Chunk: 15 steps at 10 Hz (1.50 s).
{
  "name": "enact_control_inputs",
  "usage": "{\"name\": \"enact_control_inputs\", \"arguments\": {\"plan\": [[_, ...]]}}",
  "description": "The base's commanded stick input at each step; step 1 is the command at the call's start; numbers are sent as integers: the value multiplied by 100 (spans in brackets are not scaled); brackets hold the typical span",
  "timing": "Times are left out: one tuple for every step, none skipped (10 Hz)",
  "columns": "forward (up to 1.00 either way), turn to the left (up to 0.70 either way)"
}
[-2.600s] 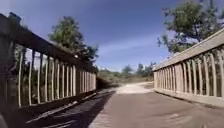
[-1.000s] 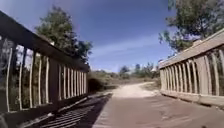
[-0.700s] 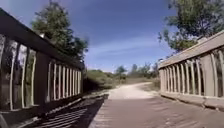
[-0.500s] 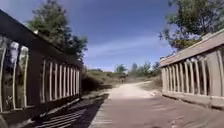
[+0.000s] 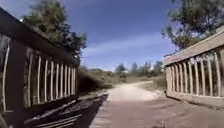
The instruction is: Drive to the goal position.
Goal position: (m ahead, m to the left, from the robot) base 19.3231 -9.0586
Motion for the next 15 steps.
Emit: {"name": "enact_control_inputs", "arguments": {"plan": [[50, 0], [50, 0], [50, 0], [50, 0], [50, 0], [50, -21], [50, -48], [50, -44], [50, -17], [50, 0], [50, 0], [50, 0], [50, 0], [50, 0], [50, 0]]}}
